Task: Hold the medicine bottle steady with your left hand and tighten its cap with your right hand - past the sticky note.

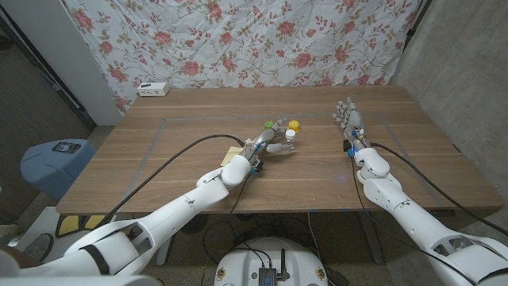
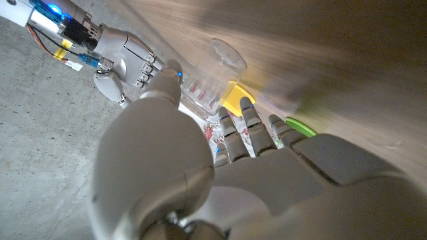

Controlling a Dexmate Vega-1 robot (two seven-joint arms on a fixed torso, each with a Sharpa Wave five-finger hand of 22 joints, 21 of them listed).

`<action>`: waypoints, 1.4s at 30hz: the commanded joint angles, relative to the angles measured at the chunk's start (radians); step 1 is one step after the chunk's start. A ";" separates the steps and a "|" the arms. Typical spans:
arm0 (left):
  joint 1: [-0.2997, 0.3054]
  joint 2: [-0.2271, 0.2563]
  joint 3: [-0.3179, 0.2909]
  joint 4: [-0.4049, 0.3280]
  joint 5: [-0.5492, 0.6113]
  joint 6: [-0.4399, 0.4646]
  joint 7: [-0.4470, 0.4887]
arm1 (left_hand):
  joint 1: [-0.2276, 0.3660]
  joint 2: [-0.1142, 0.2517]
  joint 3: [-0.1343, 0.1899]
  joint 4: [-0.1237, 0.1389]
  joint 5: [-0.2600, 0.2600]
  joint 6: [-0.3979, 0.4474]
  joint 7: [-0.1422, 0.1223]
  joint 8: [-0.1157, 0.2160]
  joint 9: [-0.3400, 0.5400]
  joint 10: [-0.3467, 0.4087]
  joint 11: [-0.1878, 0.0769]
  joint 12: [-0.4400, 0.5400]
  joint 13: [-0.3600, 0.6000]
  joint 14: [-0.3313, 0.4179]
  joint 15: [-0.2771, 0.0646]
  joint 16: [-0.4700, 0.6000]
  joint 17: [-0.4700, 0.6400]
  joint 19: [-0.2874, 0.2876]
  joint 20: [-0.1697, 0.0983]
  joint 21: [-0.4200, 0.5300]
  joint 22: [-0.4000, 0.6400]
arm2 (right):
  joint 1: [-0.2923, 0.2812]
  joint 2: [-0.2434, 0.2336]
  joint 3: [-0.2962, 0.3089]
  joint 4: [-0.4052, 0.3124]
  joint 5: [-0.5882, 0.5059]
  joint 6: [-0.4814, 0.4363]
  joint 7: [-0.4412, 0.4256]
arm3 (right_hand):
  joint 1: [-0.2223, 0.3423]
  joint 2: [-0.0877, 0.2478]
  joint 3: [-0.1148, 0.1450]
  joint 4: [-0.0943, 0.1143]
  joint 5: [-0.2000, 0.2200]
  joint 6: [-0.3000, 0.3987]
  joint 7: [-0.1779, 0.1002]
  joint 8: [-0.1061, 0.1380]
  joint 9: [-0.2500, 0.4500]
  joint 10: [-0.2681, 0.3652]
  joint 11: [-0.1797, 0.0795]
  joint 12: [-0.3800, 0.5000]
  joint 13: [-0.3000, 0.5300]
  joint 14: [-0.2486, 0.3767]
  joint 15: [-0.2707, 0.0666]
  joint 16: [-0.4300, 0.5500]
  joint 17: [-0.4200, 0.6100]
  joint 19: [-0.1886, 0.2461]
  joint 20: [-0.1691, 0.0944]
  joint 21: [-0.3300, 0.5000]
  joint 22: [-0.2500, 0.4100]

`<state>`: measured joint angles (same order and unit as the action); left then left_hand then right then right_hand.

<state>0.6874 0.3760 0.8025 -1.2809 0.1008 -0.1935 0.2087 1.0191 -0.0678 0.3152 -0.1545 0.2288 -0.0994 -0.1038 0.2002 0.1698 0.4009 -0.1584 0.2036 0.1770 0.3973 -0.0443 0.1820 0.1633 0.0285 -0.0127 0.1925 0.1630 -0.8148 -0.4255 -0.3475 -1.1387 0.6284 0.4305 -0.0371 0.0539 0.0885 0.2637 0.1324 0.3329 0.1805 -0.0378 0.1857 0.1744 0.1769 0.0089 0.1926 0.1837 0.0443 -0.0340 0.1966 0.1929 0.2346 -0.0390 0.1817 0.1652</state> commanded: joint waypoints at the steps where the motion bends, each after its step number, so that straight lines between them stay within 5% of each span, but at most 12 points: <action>1: -0.006 -0.020 0.003 0.032 0.002 -0.033 0.019 | 0.022 0.000 0.002 -0.003 -0.008 0.016 -0.002 0.003 0.003 0.026 -0.006 0.008 0.000 0.022 -0.156 0.005 0.000 0.016 -0.014 0.001 0.002 | 0.005 0.005 0.000 0.012 0.000 0.004 0.005 | -0.005 0.013 -0.001 0.003 0.005 0.003 -0.008 0.002 0.003 0.008 0.002 0.000 0.001 0.012 -0.014 0.001 0.003 -0.004 -0.053 0.006 0.002; 25: -0.018 -0.045 0.007 0.081 0.012 -0.068 0.058 | 0.084 0.029 -0.015 0.001 -0.039 0.110 0.052 0.002 0.004 0.164 -0.010 0.016 -0.001 0.144 -0.161 0.014 0.003 0.102 -0.087 0.002 0.001 | 0.012 0.011 0.003 0.030 0.000 0.015 0.003 | -0.006 0.012 -0.002 0.004 0.006 0.006 -0.006 0.002 0.003 0.008 -0.001 0.000 0.001 0.013 -0.014 0.001 0.003 -0.001 -0.054 0.006 0.002; 42: 0.014 -0.038 0.003 0.034 0.017 -0.010 0.090 | 0.093 0.031 -0.035 0.005 -0.045 0.148 0.072 0.000 0.004 0.231 -0.003 0.018 0.000 0.225 -0.160 0.021 0.004 0.144 -0.127 0.003 0.002 | 0.007 0.011 0.005 0.029 0.001 0.020 0.001 | -0.006 0.012 -0.003 0.004 0.007 0.009 -0.005 0.003 0.003 0.010 0.000 0.000 0.001 0.016 -0.012 0.002 0.003 -0.001 -0.055 0.006 0.002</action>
<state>0.6855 0.3350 0.8085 -1.2242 0.1127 -0.2373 0.2763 1.1019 -0.0376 0.2869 -0.1483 0.1844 0.0361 -0.0319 0.2001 0.1698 0.6194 -0.1628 0.2113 0.1770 0.6078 -0.0591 0.1937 0.1655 0.1590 -0.0359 0.1924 0.1632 -0.8056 -0.4153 -0.3443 -1.1117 0.6281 0.4461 -0.0363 0.0539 0.0886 0.2608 0.1352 0.3329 0.1822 -0.0395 0.1857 0.1743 0.1806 0.0052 0.1926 0.1836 0.0498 -0.0393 0.1966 0.1929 0.2346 -0.0390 0.1818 0.1651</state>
